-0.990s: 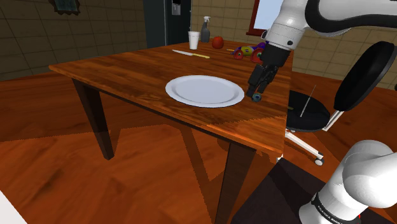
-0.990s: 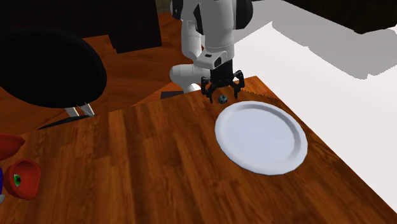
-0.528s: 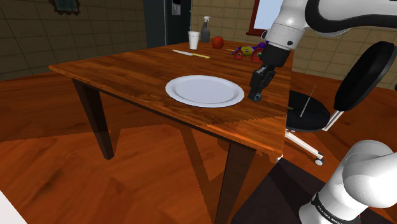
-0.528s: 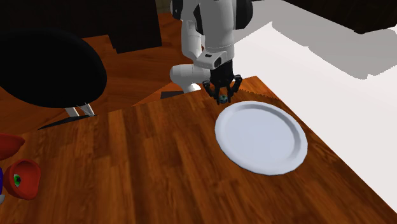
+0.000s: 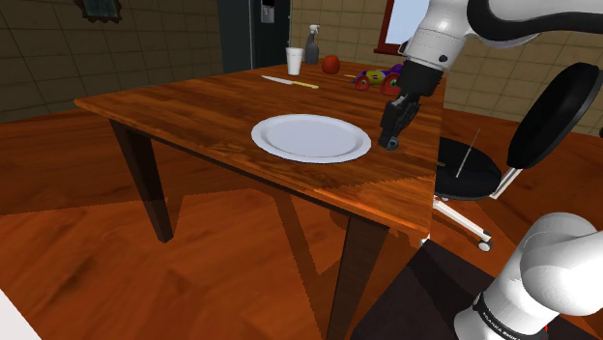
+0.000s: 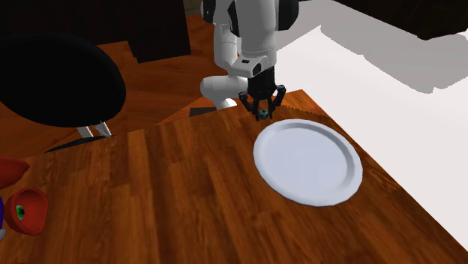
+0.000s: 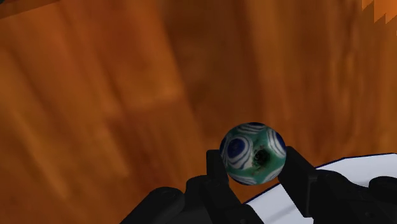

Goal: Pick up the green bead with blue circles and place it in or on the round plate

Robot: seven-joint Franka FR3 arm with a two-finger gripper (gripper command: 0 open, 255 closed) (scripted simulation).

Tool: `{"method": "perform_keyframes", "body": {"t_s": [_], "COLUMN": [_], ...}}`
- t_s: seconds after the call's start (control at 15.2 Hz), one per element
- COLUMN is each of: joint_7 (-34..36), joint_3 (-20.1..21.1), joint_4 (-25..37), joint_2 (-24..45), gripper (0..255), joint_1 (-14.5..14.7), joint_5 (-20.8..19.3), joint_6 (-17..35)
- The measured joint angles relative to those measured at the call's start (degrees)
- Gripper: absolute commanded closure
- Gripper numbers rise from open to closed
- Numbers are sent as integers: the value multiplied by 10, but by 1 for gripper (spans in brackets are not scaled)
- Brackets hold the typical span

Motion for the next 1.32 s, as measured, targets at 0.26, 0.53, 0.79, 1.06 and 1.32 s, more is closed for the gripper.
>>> {"method": "perform_keyframes", "body": {"t_s": [0.26, 0.53, 0.79, 1.06, 1.32], "joint_7": [5, 9, 13, 24, 50], "joint_3": [-1, -4, -5, 3, 30], "joint_4": [37, 75, 120, 164, 230], "joint_2": [9, 20, 37, 70, 150], "gripper": [255, 255, 255, 255, 255], "joint_1": [-1, -1, -2, -3, -3], "joint_5": [-2, -5, -7, -8, -13], "joint_6": [-27, -55, -82, -92, -73]}}
